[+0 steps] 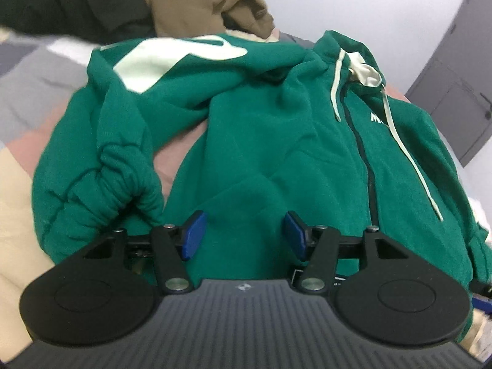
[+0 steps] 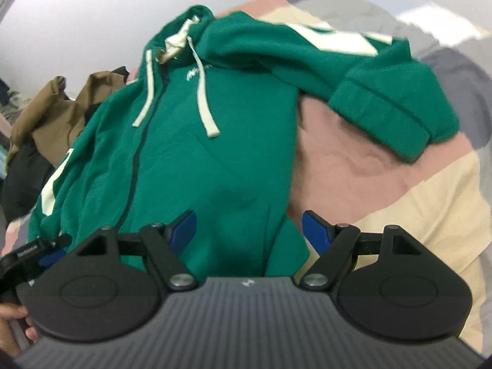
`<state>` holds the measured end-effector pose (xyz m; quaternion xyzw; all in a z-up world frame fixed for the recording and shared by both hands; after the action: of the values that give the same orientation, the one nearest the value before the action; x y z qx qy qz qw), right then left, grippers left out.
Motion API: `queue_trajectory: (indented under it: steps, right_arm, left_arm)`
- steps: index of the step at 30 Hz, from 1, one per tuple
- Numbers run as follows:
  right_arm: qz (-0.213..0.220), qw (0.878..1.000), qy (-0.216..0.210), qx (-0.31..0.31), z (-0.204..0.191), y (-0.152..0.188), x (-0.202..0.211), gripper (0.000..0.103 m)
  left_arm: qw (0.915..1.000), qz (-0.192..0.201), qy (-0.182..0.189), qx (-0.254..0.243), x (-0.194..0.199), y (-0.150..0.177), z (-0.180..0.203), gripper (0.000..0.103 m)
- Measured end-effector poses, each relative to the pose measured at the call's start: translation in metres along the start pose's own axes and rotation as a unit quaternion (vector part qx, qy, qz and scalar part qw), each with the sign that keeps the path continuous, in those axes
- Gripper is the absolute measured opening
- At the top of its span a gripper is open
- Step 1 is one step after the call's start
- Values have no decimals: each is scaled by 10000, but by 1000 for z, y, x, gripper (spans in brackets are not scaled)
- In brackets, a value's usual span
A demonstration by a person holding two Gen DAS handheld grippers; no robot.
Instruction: Fold large clothes
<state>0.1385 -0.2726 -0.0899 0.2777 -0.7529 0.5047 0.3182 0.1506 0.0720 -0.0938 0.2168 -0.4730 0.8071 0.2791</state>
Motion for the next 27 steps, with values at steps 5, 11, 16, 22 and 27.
queue_trajectory:
  steps: [5, 11, 16, 22, 27]
  right_arm:
    - [-37, 9996, 268, -99, 12, -3, -21, 77]
    - [-183, 9993, -231, -212, 5, -8, -45, 77]
    - [321, 9982, -487, 107, -7, -24, -40, 80]
    - [-69, 9993, -380, 18, 2, -16, -55, 77]
    - [-289, 9971, -708, -32, -7, -10, -52, 79]
  left_arm:
    - [9999, 97, -40, 56, 1, -2, -1, 63]
    - [9988, 276, 49, 405, 6, -8, -11, 63]
    - [9979, 390, 88, 508, 10, -11, -14, 63]
    - [9981, 516, -196, 260, 11, -11, -12, 63]
    - [9964, 732, -362, 236, 16, -15, -15, 63]
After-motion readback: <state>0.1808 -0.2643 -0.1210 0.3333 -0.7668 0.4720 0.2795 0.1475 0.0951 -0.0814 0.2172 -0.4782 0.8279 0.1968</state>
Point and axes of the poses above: each gripper's, at about its wrist camera, not at the fingertips, and x roughly against the way its jaws point, z to its right, y to its underside, the point moved 7 cm from there along -x, roughly the way its jaws point, and after that the axes turned 8 degrees about y, right-handed, at the moved point
